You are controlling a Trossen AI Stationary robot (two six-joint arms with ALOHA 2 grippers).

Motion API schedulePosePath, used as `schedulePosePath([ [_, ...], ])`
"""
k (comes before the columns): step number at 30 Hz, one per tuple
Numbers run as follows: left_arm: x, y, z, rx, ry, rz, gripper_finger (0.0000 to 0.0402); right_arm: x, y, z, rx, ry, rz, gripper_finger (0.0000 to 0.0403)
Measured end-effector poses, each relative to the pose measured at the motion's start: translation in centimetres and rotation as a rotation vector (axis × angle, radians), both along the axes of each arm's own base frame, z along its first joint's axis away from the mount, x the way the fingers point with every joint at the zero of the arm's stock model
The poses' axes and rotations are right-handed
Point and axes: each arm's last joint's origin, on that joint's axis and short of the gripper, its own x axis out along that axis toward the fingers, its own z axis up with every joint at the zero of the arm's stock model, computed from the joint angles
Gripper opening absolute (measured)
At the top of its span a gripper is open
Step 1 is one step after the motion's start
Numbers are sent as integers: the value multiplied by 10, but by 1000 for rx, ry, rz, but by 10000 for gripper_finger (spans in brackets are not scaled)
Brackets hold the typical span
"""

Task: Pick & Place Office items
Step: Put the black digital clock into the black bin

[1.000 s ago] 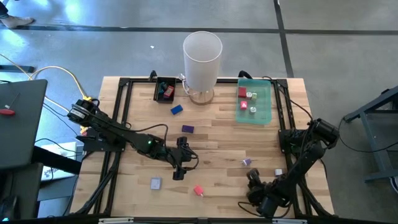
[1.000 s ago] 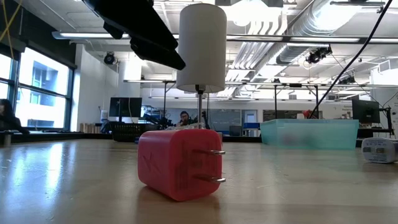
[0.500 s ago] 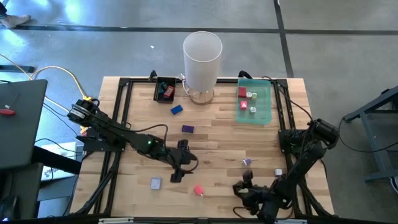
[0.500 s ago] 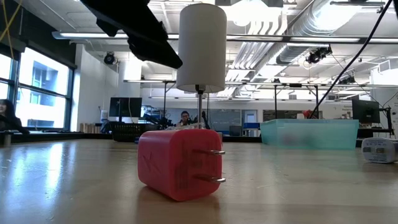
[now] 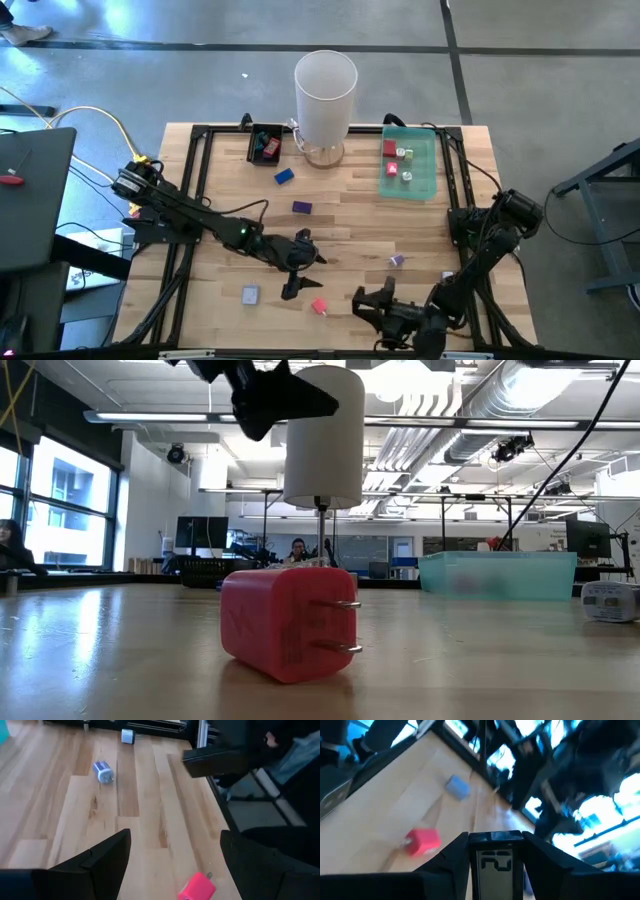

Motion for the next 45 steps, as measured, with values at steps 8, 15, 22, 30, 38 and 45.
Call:
schedulePosePath([
  [8,9,-20,3,-121,-158,-154,299,17,4,34,-35,-197,252,148],
  [15,11,-34,14,-139,-372,-231,299,26,-2,48,-54,-317,360,148],
  [22,13,-35,13,-186,-396,-201,299,40,-13,48,-87,-337,446,148],
  [30,10,-38,20,-233,-444,-334,299,50,-22,52,-140,-378,497,148],
  [38,8,-39,25,-263,-495,-425,299,60,-34,52,-160,-385,500,148],
  [45,6,-43,26,-269,-496,-451,299,64,-38,52,-175,-394,522,148],
])
